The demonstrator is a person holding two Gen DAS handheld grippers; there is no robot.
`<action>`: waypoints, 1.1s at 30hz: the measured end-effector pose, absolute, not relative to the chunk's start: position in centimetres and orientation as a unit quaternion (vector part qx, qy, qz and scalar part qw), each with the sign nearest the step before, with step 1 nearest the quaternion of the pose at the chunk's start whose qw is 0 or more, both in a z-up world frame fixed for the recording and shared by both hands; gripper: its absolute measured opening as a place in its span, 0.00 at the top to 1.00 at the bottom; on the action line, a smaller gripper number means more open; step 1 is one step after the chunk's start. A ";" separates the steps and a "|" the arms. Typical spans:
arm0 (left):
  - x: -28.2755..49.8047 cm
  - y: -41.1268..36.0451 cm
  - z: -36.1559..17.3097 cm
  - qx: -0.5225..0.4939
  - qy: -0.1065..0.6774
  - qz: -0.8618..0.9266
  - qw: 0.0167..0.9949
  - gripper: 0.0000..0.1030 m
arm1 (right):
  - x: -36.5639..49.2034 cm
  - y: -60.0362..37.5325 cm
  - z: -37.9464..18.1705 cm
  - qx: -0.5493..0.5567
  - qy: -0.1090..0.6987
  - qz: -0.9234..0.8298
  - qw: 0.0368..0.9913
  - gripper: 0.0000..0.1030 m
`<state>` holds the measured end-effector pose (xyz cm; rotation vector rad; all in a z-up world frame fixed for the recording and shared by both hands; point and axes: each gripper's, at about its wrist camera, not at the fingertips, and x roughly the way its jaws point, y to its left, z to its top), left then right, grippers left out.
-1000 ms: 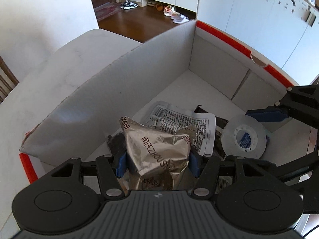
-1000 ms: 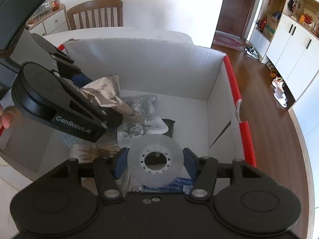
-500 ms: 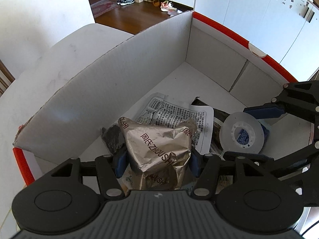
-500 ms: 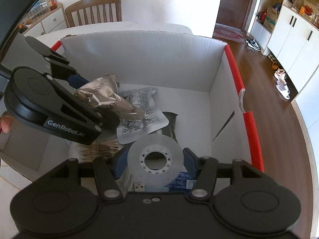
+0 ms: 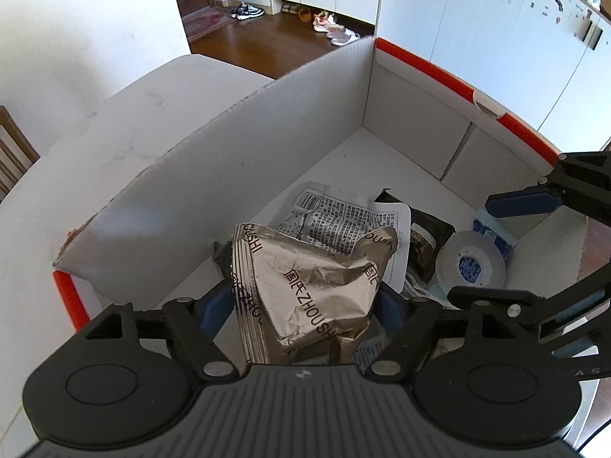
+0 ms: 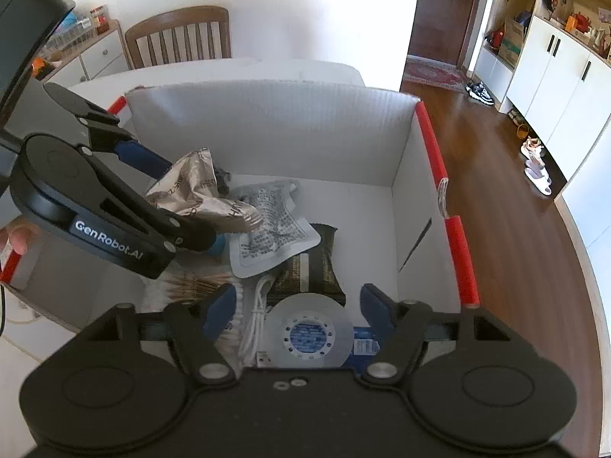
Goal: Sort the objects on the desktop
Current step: 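Lower tape roll into red box and open right gripper while left gripper releases foil packet inside, then withdraw both grippers from the red box and hold above it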
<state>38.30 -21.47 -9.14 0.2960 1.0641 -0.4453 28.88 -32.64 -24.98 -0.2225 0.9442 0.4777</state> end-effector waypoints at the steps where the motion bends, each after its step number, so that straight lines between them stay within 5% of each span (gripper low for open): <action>1: 38.2 -21.3 -9.0 0.137 0.501 -0.209 0.829 0.25 | 28.7 -32.7 -24.8 -0.105 0.447 0.230 0.858 0.28; 33: 31.5 -18.3 -2.6 0.051 0.438 -0.230 0.867 0.21 | 22.4 -33.2 -18.7 -0.074 0.386 0.263 0.881 0.24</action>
